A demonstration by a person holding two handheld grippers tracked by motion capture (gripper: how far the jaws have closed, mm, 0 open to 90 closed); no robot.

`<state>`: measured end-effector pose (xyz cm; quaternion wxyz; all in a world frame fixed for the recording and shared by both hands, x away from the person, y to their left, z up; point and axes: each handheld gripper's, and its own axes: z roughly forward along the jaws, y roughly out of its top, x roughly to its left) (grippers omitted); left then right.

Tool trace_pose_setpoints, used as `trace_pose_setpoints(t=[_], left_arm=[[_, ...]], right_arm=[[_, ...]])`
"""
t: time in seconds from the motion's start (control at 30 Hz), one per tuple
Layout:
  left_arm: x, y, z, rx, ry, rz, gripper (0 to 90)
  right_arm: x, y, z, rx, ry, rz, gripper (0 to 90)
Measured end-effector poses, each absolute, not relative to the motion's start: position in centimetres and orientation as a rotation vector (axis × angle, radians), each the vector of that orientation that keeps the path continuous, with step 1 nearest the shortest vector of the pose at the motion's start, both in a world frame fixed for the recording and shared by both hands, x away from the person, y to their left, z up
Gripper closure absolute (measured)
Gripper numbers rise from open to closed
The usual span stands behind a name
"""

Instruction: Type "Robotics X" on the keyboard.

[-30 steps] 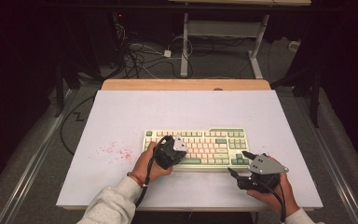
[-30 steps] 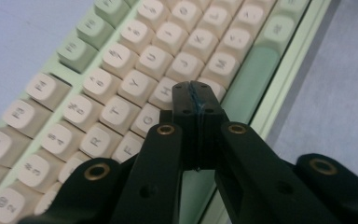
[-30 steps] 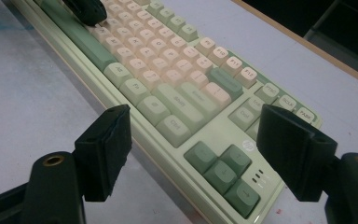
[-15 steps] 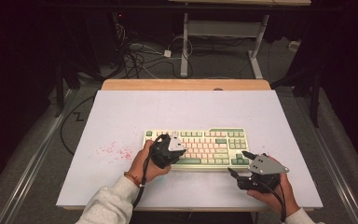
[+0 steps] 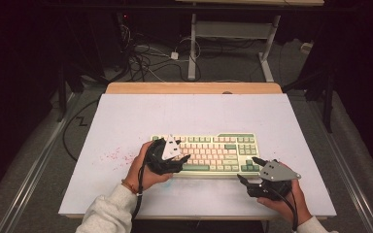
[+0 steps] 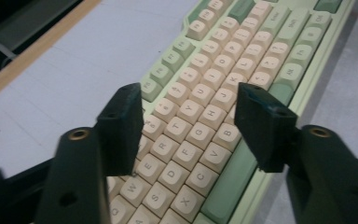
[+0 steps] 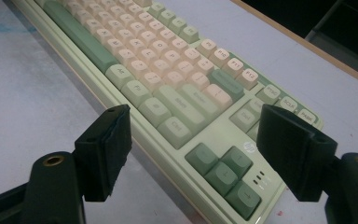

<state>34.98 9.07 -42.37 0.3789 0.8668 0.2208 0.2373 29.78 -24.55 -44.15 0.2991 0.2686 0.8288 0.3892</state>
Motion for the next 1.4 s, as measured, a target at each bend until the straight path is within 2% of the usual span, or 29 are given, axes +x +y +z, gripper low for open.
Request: trace_pose_setpoints(t=[0.23,0.4,0.67,1.1,1.23,1.4], left_arm=[[34.1,9.9,-42.2,2.17,0.545,0.631,22.8],[33.4,10.7,-42.4,2.179,0.531,0.667,18.8],[31.9,13.0,-43.4,2.197,0.553,0.726,17.2],[30.3,16.3,-45.3,2.215,0.645,0.715,17.6],[29.9,16.9,-45.7,2.22,0.668,0.702,18.1],[29.5,17.4,-46.1,2.235,0.684,0.689,18.4]], right_arm=[[29.8,-24.5,-44.2,0.717,2.203,1.038,26.6],[29.8,-24.5,-44.2,0.727,2.207,1.045,26.7],[29.9,-24.6,-44.2,0.735,2.214,1.06,27.1],[31.1,-23.6,-44.0,0.743,2.238,1.045,31.4],[31.7,-23.0,-43.8,0.738,2.257,1.047,39.5],[32.7,-22.1,-43.6,0.748,2.295,1.053,64.6]])
